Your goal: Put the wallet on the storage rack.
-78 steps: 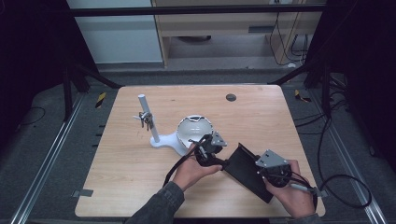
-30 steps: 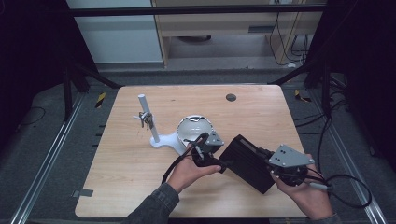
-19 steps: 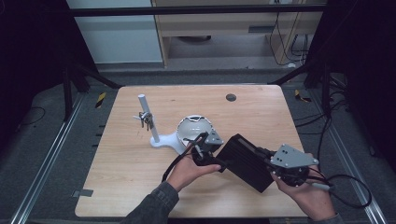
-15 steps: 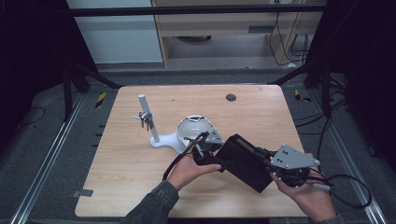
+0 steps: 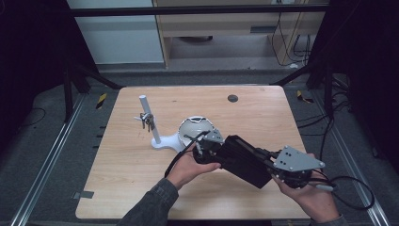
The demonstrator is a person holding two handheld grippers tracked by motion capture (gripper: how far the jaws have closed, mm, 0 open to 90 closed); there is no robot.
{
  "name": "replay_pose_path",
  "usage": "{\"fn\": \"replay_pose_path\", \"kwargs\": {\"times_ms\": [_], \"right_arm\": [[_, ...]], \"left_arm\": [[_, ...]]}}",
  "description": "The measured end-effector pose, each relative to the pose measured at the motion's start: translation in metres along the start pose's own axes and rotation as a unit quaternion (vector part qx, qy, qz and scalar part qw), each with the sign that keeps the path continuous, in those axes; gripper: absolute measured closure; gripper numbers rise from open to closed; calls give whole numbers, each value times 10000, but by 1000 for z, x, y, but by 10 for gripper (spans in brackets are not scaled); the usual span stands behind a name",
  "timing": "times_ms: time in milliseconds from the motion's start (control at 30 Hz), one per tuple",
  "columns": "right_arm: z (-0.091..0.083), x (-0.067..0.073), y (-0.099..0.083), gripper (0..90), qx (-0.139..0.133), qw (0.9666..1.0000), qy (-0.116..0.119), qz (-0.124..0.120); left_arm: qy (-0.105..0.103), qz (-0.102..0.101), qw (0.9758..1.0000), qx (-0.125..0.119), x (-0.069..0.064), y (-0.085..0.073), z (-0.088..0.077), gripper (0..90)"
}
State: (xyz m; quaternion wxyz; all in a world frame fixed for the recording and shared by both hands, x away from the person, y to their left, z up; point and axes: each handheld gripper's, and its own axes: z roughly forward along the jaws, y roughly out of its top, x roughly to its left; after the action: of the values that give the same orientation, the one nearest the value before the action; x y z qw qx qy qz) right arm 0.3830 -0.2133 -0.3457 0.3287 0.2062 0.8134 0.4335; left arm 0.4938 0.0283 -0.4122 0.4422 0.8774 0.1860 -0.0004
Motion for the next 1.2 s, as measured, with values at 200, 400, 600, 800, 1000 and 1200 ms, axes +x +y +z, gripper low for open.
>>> {"fn": "replay_pose_path", "kwargs": {"times_ms": [200,400,600,800,1000,1200], "right_arm": [[7,1,-9,842,277,9995,-31,-127],[15,3,-18,821,330,9994,-23,-69],[31,10,-35,489,495,9983,176,263],[49,17,-60,301,587,9960,190,641],[65,10,-77,184,687,9876,-5,1414],[76,5,-89,146,752,9783,-344,1901]], "left_arm": [[129,-71,9999,-67,-1,4,-16,793],[342,-56,9994,-23,-4,10,-27,802],[693,32,9975,-96,-6,24,-41,805],[987,139,9950,47,-4,34,-53,804],[1099,134,9938,119,-2,40,-66,803],[1233,273,9916,266,-7,50,-78,803]]}}
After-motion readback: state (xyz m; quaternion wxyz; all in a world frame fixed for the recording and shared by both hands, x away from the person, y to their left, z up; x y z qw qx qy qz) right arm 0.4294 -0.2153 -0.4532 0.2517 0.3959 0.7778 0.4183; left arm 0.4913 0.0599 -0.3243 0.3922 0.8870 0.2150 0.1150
